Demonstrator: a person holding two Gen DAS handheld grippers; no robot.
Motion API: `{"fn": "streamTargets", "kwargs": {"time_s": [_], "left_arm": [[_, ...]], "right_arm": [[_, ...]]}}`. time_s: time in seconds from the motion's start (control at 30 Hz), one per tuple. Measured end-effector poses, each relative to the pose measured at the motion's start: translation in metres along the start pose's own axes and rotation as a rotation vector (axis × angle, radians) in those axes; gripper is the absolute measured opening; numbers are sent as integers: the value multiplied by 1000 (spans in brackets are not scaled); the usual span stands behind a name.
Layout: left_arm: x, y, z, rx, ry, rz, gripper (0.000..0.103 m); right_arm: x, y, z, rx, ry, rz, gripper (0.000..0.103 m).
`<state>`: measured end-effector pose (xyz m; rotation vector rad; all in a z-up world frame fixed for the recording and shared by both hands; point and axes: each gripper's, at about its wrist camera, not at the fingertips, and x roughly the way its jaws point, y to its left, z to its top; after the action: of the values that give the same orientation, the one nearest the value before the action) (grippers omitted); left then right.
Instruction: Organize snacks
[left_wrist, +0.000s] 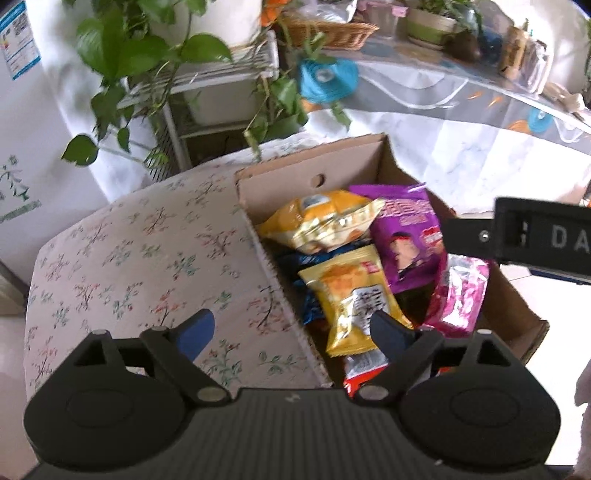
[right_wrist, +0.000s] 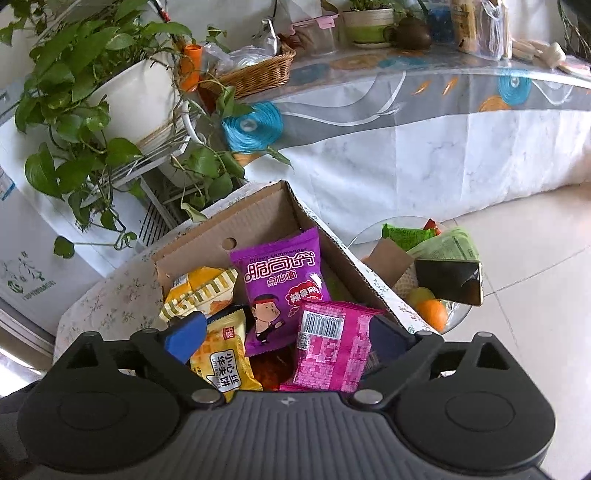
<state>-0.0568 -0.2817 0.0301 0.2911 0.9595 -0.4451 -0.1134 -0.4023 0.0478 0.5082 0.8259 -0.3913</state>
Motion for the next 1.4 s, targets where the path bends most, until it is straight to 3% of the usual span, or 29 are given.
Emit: {"fn": "streamTargets", "kwargs": {"time_s": [0.3, 1.03, 1.4], "left_arm": [[2, 11, 1, -38, 41, 37, 94], [-3, 22, 13, -117, 68, 135, 95], [-7, 12, 16, -65, 59, 176, 98]], "right_arm": [[2, 9, -2, -111, -10, -90, 103], [10, 11, -5, -163, 50, -132, 103], [10, 10, -5, -163, 58, -135, 103]]}}
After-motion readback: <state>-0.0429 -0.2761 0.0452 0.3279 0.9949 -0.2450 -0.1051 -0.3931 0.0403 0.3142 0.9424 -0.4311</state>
